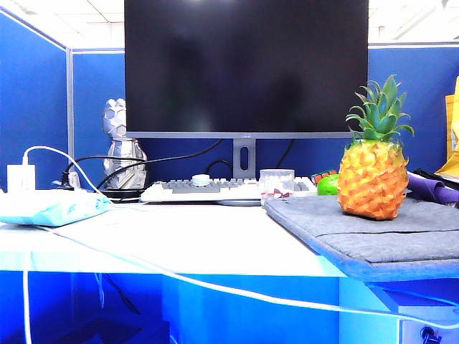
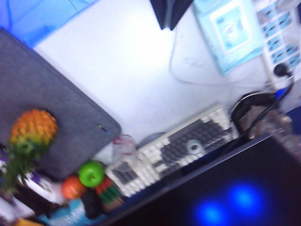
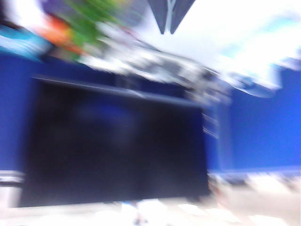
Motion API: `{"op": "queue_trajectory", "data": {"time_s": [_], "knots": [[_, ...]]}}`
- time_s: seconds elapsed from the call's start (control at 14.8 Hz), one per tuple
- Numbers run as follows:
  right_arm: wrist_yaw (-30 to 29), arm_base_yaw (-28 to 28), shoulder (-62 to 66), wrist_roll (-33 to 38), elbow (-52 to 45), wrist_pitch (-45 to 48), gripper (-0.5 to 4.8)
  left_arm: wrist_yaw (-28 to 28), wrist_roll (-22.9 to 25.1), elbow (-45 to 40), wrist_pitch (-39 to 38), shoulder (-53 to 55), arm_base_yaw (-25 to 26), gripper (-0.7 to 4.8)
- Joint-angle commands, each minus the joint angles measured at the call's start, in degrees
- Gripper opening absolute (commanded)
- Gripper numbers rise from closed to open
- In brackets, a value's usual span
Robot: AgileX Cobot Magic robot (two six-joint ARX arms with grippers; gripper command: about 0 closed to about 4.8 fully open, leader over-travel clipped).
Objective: Pick up the pineapple and place it above the gray bag.
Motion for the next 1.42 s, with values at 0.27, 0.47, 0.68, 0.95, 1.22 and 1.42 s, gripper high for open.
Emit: {"op": "queue_trajectory", "data": {"time_s": [0.27, 0.47, 0.68, 0.95, 1.22, 1.42], "knots": [[11.6, 3.6, -0.3, -5.6, -0.2, -5.9, 0.0, -16.1, -8.4, -22.3, 0.4, -24.1, 0.0, 0.15], [13.2, 7.0, -0.7, -5.5, -1.6, -6.7, 0.0, -16.5, -12.4, -56.7, 19.0, -47.1, 0.0, 0.16], [17.4, 7.3, -9.0, -3.2, -8.9, 2.4, -0.01, -16.8, -16.5, -94.7, 46.6, -74.1, 0.0, 0.16], [20.3, 7.3, -21.2, 4.9, -19.6, 2.4, 0.16, -16.5, -15.6, -118.8, 61.7, -89.2, 0.0, 0.16], [19.7, 7.4, -21.3, 7.3, -29.7, 12.6, 0.57, -17.3, -12.5, -130.3, 69.6, -89.1, 0.0, 0.16], [21.7, 7.3, -21.3, 4.6, -32.6, 8.7, 0.53, -18.3, -9.3, -132.9, 69.5, -89.7, 0.0, 0.17]]}}
